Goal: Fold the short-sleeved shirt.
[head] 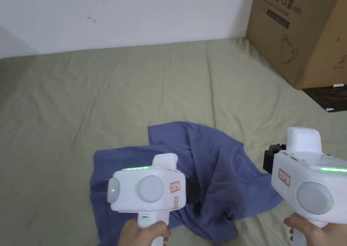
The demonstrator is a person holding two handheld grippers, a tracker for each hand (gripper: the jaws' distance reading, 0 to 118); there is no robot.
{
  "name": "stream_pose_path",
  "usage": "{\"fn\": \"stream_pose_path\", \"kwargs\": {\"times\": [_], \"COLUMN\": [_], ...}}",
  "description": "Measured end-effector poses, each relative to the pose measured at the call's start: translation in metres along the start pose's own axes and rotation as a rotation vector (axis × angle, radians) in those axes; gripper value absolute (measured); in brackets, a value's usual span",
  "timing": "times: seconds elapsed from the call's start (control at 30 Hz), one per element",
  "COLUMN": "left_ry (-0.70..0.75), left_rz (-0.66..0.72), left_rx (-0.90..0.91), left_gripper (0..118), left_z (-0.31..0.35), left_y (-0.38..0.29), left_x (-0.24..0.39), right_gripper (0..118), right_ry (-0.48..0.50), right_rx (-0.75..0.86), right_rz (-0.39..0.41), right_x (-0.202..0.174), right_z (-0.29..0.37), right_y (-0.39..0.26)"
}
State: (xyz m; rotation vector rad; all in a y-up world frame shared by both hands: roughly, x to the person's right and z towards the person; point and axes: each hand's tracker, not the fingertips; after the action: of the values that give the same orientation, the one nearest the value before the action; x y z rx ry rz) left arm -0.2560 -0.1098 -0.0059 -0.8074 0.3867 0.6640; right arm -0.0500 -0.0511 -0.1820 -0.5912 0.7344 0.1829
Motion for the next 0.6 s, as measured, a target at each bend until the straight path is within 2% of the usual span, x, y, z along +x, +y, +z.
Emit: {"fn": "stream_pose_path", "kwargs": {"times": [0.03, 0.07, 0.17, 0.3, 0.4, 0.43, 0.47, 0.5, 0.53, 0.57, 0.6], "left_ry": [0.036, 0.075, 0.158, 0.227, 0.285, 0.302, 0.309, 0.309, 0.309, 0.303, 0.283], "left_rz": [0.024, 0.045, 0.064, 0.188, 0.198, 0.193, 0.187, 0.189, 0.194, 0.209, 0.232], "left_rx": [0.01, 0.032, 0.015, 0.018, 0.004, -0.006, -0.009, -0.011, -0.017, -0.028, -0.048], "left_gripper": [12, 1, 0, 0, 3, 15, 36, 67, 86, 96, 99], "left_z": [0.005, 0.014, 0.032, 0.062, 0.077, 0.079, 0.078, 0.075, 0.072, 0.067, 0.061], "left_y": [-0.004, -0.01, -0.036, -0.063, -0.075, -0.078, -0.08, -0.083, -0.085, -0.086, -0.089], "left_x": [-0.012, -0.023, -0.059, -0.102, -0.118, -0.12, -0.123, -0.124, -0.125, -0.126, -0.125], "right_gripper": [0, 0, 0, 0, 0, 0, 0, 0, 0, 0, 0], "right_ry": [0.014, 0.028, 0.068, 0.11, 0.149, 0.157, 0.162, 0.167, 0.171, 0.174, 0.178], "right_rx": [-0.001, -0.004, -0.022, -0.051, -0.065, -0.065, -0.066, -0.065, -0.065, -0.068, -0.07], "right_rz": [0.001, 0.002, 0.01, 0.02, 0.003, 0.003, 0.006, 0.013, 0.023, 0.033, 0.043], "right_x": [-0.005, -0.01, -0.025, -0.045, -0.057, -0.061, -0.065, -0.069, -0.072, -0.075, -0.077], "right_z": [0.001, 0.001, 0.0, -0.003, -0.004, -0.004, -0.004, -0.003, -0.003, -0.003, -0.003], "right_y": [-0.001, -0.002, -0.009, -0.016, -0.015, -0.014, -0.014, -0.014, -0.014, -0.014, -0.015]}}
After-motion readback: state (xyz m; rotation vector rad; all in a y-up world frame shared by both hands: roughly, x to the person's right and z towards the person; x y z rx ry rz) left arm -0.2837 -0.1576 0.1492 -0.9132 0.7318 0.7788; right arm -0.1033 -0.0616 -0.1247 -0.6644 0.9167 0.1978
